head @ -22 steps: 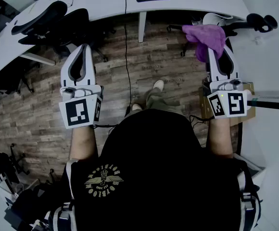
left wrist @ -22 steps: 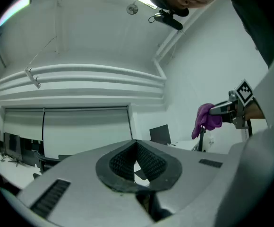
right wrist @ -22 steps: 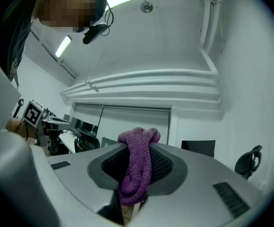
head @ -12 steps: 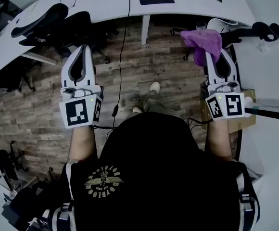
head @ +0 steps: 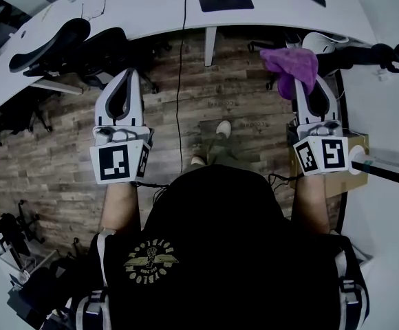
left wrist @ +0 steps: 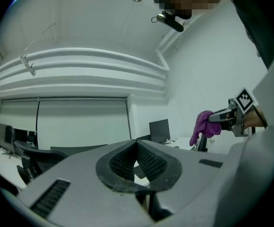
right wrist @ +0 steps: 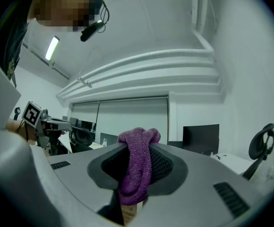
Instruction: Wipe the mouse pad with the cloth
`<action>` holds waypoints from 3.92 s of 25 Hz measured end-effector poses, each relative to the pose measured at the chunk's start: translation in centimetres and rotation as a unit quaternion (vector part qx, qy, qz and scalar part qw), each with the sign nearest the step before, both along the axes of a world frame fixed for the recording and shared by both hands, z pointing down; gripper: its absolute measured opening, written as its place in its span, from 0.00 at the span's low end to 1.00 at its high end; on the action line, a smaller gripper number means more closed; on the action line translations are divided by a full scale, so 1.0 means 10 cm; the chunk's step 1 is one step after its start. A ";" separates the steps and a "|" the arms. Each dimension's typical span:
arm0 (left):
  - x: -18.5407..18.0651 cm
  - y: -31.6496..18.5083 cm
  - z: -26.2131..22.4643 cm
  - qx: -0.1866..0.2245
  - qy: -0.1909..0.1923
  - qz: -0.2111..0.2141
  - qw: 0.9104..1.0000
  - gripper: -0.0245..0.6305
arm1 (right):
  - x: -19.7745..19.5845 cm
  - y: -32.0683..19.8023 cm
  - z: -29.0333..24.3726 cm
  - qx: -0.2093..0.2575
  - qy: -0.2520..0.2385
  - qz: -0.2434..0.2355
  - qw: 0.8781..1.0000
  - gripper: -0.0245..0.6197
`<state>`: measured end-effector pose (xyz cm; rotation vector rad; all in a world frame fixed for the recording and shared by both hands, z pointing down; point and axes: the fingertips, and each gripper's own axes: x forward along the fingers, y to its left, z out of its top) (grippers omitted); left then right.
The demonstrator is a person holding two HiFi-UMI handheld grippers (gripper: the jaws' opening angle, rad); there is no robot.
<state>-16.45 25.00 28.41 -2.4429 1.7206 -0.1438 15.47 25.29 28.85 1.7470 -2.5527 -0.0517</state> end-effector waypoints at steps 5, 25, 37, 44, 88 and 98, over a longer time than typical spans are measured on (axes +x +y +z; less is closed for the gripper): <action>0.08 -0.28 0.11 -0.014 0.007 -0.012 1.000 0.04 | 0.16 -0.22 0.08 -0.011 0.000 0.003 1.000 0.19; 0.40 -1.25 0.03 -0.007 0.019 -0.048 0.999 0.04 | 0.58 -1.24 0.13 -0.015 -0.016 -0.015 1.000 0.19; 0.59 -1.48 -0.18 0.016 0.011 -0.084 0.996 0.04 | 0.81 -1.75 -0.02 0.003 -0.028 -0.049 0.998 0.19; 0.54 -1.50 -0.24 0.026 0.012 -0.094 0.995 0.04 | 0.81 -1.81 0.01 0.002 -0.030 -0.055 0.998 0.19; -0.10 -3.61 0.19 -0.028 0.016 -0.053 0.998 0.04 | -0.13 -3.81 0.06 -0.020 -0.011 -0.054 0.998 0.19; -0.31 -4.08 0.21 -0.021 0.038 -0.018 0.999 0.04 | -0.38 -4.07 -0.16 -0.011 -0.008 -0.031 0.999 0.19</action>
